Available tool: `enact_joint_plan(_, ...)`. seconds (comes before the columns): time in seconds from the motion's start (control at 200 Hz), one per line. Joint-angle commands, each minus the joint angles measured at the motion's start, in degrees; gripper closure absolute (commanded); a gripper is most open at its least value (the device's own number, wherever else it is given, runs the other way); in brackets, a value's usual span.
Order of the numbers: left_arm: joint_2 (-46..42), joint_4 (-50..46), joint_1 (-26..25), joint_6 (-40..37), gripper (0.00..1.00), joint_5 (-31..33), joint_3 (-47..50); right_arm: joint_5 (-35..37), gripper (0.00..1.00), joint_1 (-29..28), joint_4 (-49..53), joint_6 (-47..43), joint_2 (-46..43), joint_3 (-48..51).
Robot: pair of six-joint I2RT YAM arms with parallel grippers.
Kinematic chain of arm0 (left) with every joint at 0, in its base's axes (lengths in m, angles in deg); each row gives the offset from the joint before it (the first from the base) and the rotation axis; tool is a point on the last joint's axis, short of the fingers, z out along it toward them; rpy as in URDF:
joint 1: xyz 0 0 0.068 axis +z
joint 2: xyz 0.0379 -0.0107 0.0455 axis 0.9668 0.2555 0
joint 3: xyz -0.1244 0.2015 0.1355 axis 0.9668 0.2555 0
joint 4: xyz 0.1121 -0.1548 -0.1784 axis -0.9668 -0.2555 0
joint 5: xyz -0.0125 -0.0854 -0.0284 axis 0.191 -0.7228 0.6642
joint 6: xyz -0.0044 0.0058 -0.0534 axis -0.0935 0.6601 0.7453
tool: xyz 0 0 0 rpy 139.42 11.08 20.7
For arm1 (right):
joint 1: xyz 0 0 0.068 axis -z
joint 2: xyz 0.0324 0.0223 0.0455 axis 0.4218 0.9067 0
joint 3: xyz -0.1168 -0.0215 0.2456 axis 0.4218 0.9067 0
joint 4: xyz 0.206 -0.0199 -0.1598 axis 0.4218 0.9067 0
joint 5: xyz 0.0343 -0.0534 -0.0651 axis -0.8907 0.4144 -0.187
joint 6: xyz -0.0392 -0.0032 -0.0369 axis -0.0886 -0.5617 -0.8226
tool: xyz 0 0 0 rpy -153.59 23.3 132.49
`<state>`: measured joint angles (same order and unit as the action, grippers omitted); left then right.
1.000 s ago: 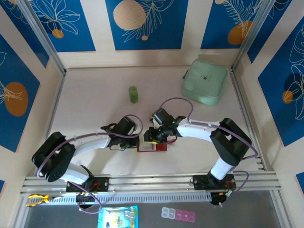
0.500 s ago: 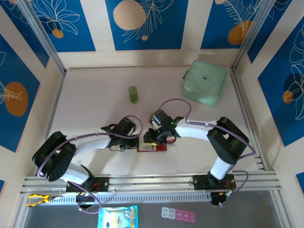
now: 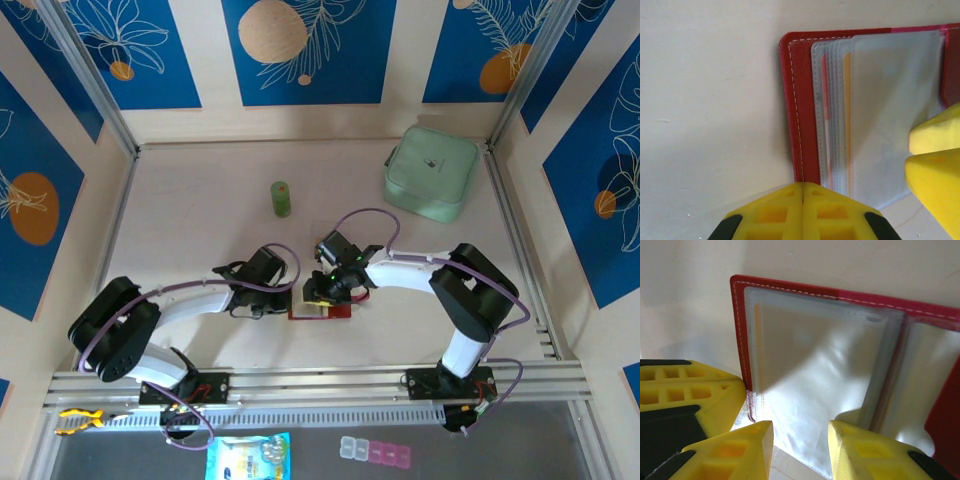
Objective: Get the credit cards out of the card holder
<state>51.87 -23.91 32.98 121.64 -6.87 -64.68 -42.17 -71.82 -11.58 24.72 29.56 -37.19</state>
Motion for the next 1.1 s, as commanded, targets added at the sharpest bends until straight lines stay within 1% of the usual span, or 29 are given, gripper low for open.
enact_joint_plan(0.0, 0.84, -2.08, 0.45, -0.88, 0.94, 1.12, 0.52, 2.16, 0.65, -0.11, 4.17, 0.34, -1.0, -0.38)
enact_joint_plan(0.27, 0.31, -2.6, 0.44, -1.64, 0.94, 1.07, -0.35, 1.77, 0.65, 0.29, 3.2, 0.4, -2.46, 1.74)
enact_joint_plan(0.57, -2.83, -3.34, 0.38, -1.65, 0.94, 1.53, -2.07, 1.44, 0.65, 0.66, 1.81, 0.65, -3.73, 3.38)
enact_joint_plan(0.715, -3.38, -2.22, 0.39, -0.88, 0.91, 0.49, -2.86, 0.61, 0.65, 1.16, 0.17, 1.1, -4.05, 4.42)
enact_joint_plan(0.945, -1.84, 1.95, 0.38, 1.76, 0.83, -2.99, -3.65, -0.62, 0.66, 2.01, -1.79, 1.89, -4.69, 6.05)
enact_joint_plan(1.095, 0.33, 5.14, 0.23, 3.26, 0.78, -5.63, -3.93, -1.48, 0.69, 2.57, -3.2, 2.16, -5.27, 7.2)
